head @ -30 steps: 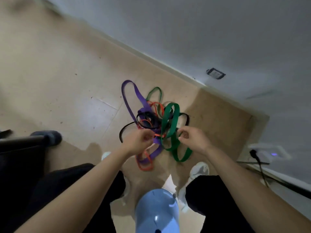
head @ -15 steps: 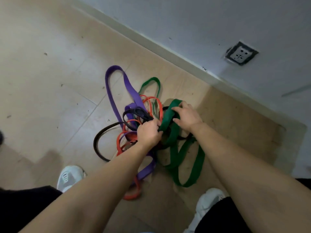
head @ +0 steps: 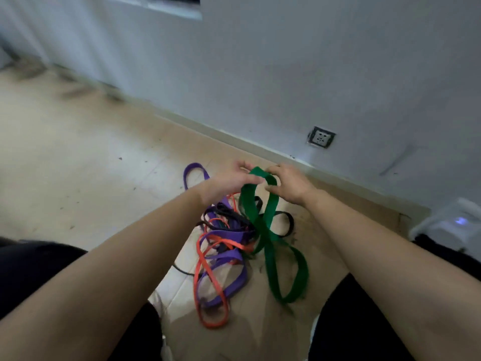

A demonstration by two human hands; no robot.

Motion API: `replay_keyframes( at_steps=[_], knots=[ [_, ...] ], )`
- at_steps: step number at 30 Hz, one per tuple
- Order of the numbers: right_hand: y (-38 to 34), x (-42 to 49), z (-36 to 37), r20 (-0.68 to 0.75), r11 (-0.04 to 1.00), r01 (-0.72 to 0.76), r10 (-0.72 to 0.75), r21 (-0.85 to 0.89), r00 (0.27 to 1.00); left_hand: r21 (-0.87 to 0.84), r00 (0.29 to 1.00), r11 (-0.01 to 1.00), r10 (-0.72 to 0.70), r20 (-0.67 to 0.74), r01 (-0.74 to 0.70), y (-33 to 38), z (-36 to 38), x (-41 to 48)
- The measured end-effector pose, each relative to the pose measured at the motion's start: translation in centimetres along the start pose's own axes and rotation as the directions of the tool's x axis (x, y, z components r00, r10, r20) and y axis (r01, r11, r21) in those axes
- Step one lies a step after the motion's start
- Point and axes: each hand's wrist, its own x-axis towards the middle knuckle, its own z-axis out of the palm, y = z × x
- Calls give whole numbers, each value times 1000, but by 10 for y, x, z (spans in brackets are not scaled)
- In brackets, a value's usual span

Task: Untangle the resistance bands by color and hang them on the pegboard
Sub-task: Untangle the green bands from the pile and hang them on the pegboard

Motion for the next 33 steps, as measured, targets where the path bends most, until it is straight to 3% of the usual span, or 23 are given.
replay_keyframes(
  at_steps=[5,13,16,21,28,30,33],
  knots=[
    [-33,-24,-66,-239,982,96,-56,162,969,255,965,934,263,-9,-253,89,-22,-53],
    [-95,-57,-170,-175,917,201,-148,344,973,589,857,697,515,-15,-408,168,-59,-125],
    [-110,-59,-207,-73,881,182,-167,436,983,518,882,767,469,-50,-379,169,-72,-132],
    [-132,-71,-277,168,919,127,-202,373,965,294,908,869,418,-8,-397,188,-77,-132],
    [-133,-62,-338,-115,896,118,-75,429,991,-119,884,876,462,-75,-467,218,-82,-97],
    [-126,-52,-315,-107,889,125,-86,440,990,-137,903,893,420,-89,-429,204,-86,-88],
    [-109,-29,-263,-72,863,147,-128,484,989,-9,914,914,405,-20,-406,168,-98,-73]
  ],
)
